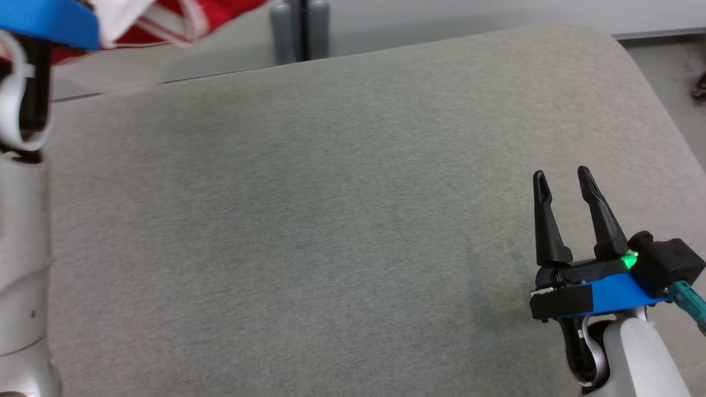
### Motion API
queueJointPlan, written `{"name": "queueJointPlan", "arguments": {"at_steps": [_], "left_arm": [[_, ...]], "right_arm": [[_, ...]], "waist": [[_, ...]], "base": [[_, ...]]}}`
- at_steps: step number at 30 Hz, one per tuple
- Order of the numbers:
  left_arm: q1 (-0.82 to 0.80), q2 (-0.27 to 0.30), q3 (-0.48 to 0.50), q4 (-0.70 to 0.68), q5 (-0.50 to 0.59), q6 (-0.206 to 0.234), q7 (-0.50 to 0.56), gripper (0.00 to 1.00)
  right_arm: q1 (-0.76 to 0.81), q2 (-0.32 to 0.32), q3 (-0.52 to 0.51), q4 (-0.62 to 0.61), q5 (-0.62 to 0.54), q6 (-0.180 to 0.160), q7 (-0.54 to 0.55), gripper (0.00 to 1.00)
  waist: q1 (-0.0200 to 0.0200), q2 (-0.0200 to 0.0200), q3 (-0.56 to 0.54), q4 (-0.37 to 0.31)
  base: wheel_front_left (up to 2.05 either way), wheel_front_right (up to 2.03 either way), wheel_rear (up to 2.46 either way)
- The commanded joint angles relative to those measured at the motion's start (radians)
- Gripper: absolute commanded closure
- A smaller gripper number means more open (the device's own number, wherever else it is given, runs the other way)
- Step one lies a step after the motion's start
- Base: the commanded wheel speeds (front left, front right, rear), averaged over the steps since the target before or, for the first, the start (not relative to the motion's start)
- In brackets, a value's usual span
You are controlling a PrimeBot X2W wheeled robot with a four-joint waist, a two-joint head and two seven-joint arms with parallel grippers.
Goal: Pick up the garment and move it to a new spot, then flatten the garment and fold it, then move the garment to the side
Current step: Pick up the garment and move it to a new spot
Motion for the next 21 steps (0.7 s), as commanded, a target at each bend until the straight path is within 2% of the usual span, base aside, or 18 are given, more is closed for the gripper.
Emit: {"name": "queueJointPlan", "arguments": {"at_steps": [1, 5, 9, 21], "left_arm": [[-0.016, -0.011, -0.019, -0.018, 0.000, -0.003, 0.003, 1.00], [-0.011, -0.052, -0.084, -0.028, -0.016, -0.004, 0.009, 1.00], [0.032, -0.079, -0.150, 0.018, -0.025, -0.004, 0.006, 1.00], [0.295, -0.152, -0.310, 0.258, -0.082, -0.005, -0.099, 1.00]], "right_arm": [[-0.016, -0.004, 0.007, 0.001, 0.011, 0.000, -0.004, 0.00], [-0.025, -0.004, 0.035, 0.000, 0.043, 0.000, -0.004, 0.00], [-0.037, -0.004, 0.045, -0.004, 0.057, 0.000, -0.004, 0.00], [-0.032, -0.004, 0.035, -0.001, 0.043, 0.000, -0.004, 0.00]], "waist": [[0.0001, 0.0000, -0.005, -0.027], [0.0001, 0.0000, 0.013, -0.067], [0.0001, 0.0000, 0.031, -0.081], [0.0001, 0.0000, 0.037, -0.045]], "base": [[0.00, 0.00, 0.00], [0.00, 0.00, 0.00], [0.00, 0.00, 0.00], [0.00, 0.00, 0.00]]}}
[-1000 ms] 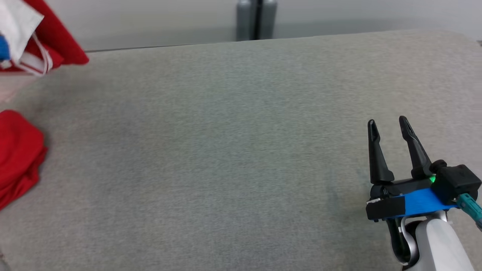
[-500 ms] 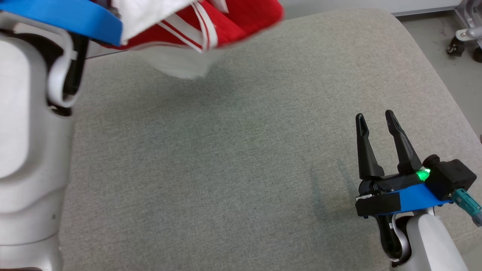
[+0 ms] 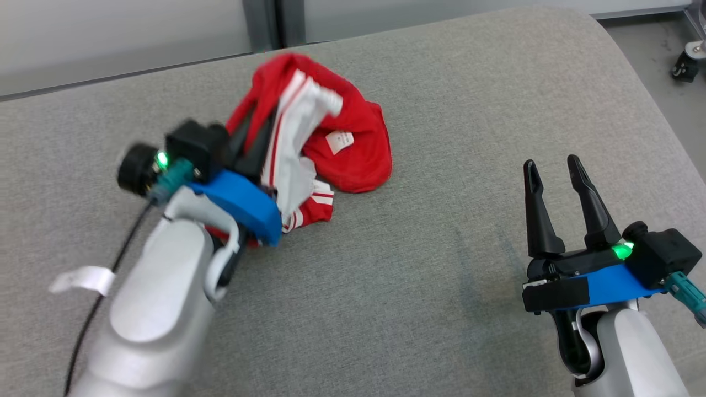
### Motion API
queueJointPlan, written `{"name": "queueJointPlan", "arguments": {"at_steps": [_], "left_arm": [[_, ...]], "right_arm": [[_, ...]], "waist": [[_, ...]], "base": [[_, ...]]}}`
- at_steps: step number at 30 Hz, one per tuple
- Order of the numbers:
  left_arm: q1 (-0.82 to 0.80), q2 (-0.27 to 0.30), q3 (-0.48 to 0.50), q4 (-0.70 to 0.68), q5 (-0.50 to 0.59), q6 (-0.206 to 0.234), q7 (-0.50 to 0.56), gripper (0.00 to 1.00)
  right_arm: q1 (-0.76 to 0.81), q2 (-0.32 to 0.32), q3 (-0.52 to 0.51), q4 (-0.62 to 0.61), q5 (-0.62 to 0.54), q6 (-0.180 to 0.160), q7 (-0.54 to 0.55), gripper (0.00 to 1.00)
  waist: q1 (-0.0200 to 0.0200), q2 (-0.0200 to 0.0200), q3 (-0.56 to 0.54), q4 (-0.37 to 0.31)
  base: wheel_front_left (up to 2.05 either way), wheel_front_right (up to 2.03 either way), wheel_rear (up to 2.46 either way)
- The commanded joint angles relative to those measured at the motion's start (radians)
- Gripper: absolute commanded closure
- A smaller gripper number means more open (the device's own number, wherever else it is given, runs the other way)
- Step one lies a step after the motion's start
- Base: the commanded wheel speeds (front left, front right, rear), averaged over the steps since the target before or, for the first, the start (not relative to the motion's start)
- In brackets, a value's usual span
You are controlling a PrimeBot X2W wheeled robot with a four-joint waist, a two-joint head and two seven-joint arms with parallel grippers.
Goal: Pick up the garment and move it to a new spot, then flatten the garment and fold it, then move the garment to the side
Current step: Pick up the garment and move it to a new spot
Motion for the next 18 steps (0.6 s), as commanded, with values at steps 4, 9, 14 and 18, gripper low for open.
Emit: {"name": "queueJointPlan", "arguments": {"at_steps": [4, 9, 14, 18], "left_arm": [[0.063, -0.033, -0.044, 0.065, -0.020, -0.001, -0.018, 1.00], [0.081, -0.069, -0.079, 0.109, -0.027, 0.003, -0.075, 0.00], [0.056, -0.077, -0.029, 0.048, -0.034, 0.038, -0.156, 0.00], [0.096, -0.056, 0.026, -0.008, -0.037, 0.071, -0.176, 0.00]], "right_arm": [[0.008, -0.004, 0.000, 0.010, -0.012, 0.000, -0.004, 0.00], [0.020, -0.004, 0.002, 0.017, -0.026, 0.000, -0.004, 0.00], [0.038, -0.004, -0.001, 0.026, -0.037, 0.000, -0.004, 0.00], [0.048, -0.004, -0.007, 0.034, -0.045, 0.000, -0.004, 0.00]], "waist": [[-0.0001, 0.0000, -0.013, 0.018], [-0.0001, 0.0000, -0.047, 0.052], [-0.0001, 0.0000, -0.087, 0.095], [-0.0001, 0.0000, -0.118, 0.132]], "base": [[0.00, 0.00, 0.00], [0.00, 0.00, 0.00], [0.00, 0.00, 0.00], [0.00, 0.00, 0.00]]}}
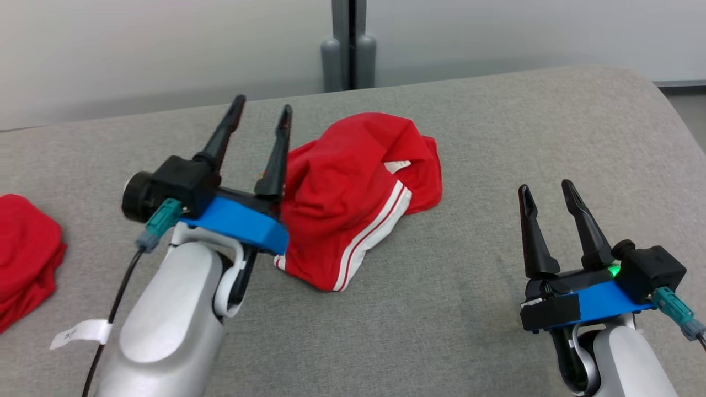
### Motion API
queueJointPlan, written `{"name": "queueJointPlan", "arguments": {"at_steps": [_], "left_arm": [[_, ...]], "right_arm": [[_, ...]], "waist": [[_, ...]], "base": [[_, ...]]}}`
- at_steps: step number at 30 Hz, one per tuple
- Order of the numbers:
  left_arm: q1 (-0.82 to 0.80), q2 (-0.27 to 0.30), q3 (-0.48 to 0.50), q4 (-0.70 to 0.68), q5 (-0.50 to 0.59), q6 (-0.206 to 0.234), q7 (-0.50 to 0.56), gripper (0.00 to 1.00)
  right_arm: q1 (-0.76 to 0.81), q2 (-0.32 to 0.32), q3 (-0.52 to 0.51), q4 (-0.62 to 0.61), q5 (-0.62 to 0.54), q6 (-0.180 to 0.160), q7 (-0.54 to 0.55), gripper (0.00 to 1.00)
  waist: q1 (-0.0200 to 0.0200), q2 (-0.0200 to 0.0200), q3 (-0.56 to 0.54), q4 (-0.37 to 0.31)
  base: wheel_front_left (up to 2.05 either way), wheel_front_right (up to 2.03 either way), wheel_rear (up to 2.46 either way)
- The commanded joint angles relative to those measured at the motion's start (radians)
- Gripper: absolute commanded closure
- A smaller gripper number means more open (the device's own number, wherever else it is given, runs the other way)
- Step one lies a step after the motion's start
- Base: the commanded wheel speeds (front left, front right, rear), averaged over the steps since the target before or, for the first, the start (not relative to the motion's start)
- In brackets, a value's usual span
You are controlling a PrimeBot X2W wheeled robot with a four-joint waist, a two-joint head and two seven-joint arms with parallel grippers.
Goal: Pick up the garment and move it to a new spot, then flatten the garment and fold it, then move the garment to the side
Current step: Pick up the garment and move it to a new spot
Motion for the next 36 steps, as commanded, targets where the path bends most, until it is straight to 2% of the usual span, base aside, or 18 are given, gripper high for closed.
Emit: {"name": "queueJointPlan", "arguments": {"at_steps": [1, 7, 14, 18, 25, 36], "left_arm": [[0.026, 0.010, 0.013, -0.002, -0.002, 0.008, -0.005, 0.00], [0.137, 0.058, 0.144, -0.106, 0.016, 0.052, -0.007, 0.00], [0.306, 0.076, 0.285, -0.191, 0.050, 0.074, -0.008, 0.00], [0.390, 0.057, 0.339, -0.216, 0.070, 0.074, -0.008, 0.00], [0.490, 0.013, 0.376, -0.199, 0.121, 0.055, -0.008, 0.00], [0.508, -0.031, 0.427, -0.168, 0.182, 0.027, -0.008, 0.00]], "right_arm": [[0.009, -0.004, -0.002, 0.001, -0.010, 0.000, -0.004, 0.00], [0.030, -0.004, -0.017, 0.011, -0.025, 0.000, -0.004, 0.00], [0.044, -0.004, -0.035, 0.030, -0.038, 0.000, -0.003, 0.00], [0.054, -0.004, -0.042, 0.037, -0.045, 0.000, -0.004, 0.00], [0.065, -0.004, -0.040, 0.052, -0.054, 0.000, -0.004, 0.00], [0.077, -0.004, -0.043, 0.095, -0.069, 0.000, -0.004, 0.00]], "waist": [[0.0000, 0.0000, -0.004, 0.005], [0.0000, 0.0000, -0.050, 0.058], [0.0000, 0.0000, -0.090, 0.106], [0.0000, 0.0000, -0.100, 0.123], [0.0000, 0.0000, -0.113, 0.130], [0.0000, 0.0000, -0.121, 0.123]], "base": [[0.00, 0.00, 0.00], [0.00, 0.00, 0.00], [0.00, 0.00, 0.00], [0.00, 0.00, 0.00], [0.00, 0.00, 0.00], [0.00, 0.00, 0.00]]}}
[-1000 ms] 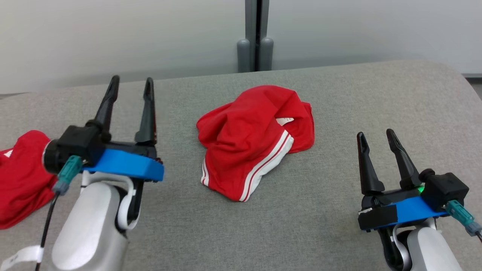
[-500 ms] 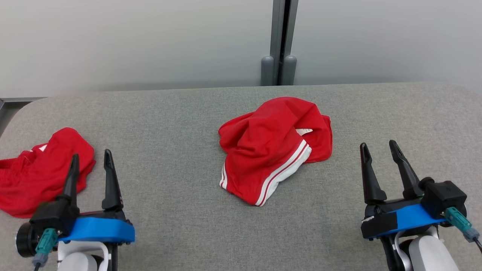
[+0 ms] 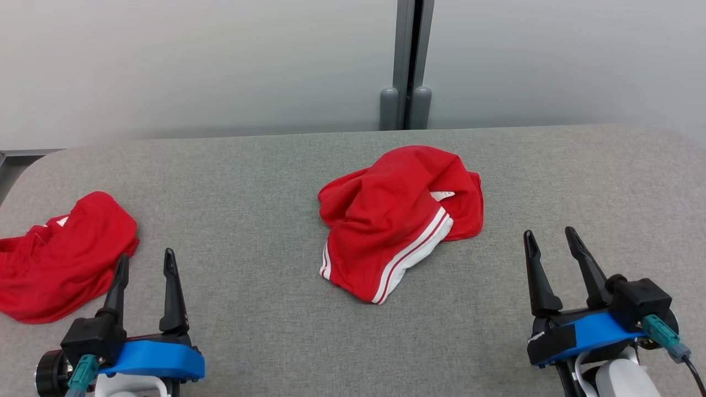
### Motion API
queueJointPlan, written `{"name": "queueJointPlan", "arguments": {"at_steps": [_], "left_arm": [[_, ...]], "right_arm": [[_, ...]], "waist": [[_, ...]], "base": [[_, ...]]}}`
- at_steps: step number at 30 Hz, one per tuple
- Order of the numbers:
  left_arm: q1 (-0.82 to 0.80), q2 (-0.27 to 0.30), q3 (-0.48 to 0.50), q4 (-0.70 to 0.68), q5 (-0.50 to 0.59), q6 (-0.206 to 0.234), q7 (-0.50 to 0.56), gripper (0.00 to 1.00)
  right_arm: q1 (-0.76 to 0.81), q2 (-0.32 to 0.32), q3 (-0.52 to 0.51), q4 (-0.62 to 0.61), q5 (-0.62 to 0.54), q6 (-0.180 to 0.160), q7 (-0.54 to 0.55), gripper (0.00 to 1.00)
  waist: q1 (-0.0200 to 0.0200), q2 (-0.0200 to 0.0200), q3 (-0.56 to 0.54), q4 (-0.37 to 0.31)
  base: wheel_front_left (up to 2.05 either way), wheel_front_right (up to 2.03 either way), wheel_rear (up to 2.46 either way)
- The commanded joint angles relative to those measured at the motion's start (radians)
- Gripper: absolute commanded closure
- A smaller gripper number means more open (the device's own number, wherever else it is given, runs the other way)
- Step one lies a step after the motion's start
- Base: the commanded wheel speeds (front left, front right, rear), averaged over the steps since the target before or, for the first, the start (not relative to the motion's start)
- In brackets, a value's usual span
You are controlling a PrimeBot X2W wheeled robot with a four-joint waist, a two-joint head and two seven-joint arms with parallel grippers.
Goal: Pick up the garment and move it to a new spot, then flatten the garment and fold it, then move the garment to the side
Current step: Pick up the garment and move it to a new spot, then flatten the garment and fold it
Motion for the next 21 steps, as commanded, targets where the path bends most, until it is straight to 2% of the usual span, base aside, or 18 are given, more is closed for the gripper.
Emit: {"name": "queueJointPlan", "arguments": {"at_steps": [1, 21], "left_arm": [[-0.005, -0.003, 0.011, 0.003, 0.007, -0.004, -0.005, 0.00], [-0.044, -0.033, 0.058, 0.038, 0.068, -0.043, -0.005, 0.00]], "right_arm": [[0.000, -0.004, 0.000, 0.004, -0.008, 0.000, -0.004, 0.00], [-0.029, -0.004, 0.019, 0.022, 0.003, 0.000, -0.004, 0.00]], "waist": [[0.0000, 0.0000, 0.000, -0.002], [0.0000, 0.0000, 0.011, -0.025]], "base": [[0.00, 0.00, 0.00], [0.00, 0.00, 0.00]]}}
